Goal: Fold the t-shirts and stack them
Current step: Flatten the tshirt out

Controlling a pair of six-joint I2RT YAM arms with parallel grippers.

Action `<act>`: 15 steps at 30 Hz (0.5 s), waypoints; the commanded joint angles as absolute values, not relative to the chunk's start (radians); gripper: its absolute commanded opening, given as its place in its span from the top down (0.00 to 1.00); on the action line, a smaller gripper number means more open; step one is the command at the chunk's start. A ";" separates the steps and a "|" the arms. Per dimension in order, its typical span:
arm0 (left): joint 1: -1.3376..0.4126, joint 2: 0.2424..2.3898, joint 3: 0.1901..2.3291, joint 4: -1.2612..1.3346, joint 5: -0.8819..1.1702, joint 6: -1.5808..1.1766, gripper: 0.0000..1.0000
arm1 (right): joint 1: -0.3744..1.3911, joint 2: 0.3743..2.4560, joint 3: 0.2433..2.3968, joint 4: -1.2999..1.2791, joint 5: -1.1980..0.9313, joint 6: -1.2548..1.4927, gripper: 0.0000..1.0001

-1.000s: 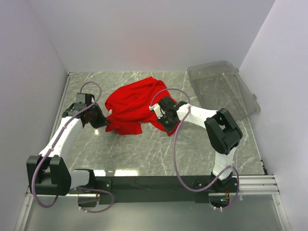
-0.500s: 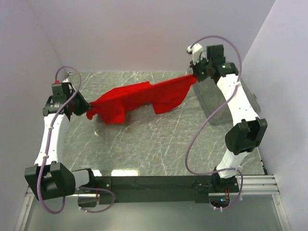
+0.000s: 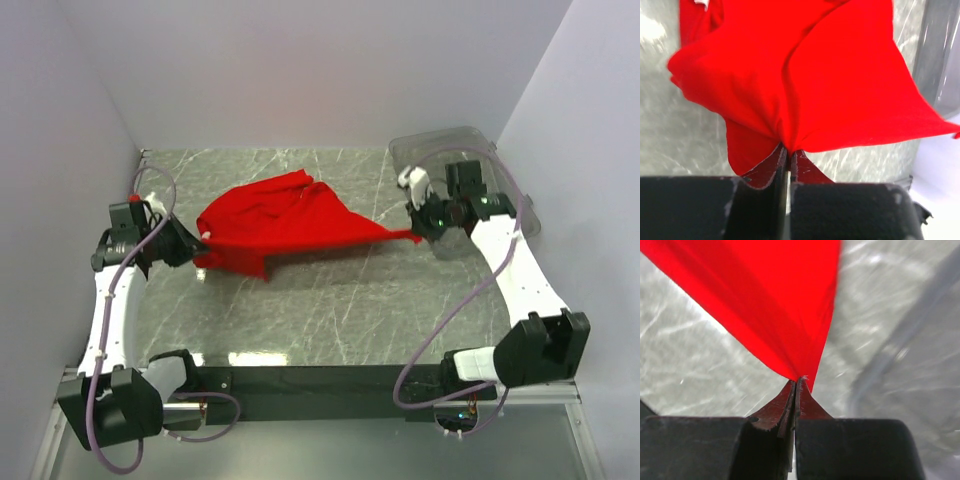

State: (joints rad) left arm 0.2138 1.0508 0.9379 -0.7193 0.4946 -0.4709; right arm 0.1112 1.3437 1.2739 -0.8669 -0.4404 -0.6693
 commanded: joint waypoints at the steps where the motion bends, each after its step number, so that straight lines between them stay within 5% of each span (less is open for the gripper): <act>1: 0.216 1.002 0.875 -0.718 0.569 -0.503 0.91 | 0.101 1.273 1.151 -0.851 -0.453 -0.713 1.00; 15: 0.213 1.244 0.911 -0.608 0.491 -0.517 0.59 | 0.110 1.523 1.259 -0.617 -0.368 -0.464 1.00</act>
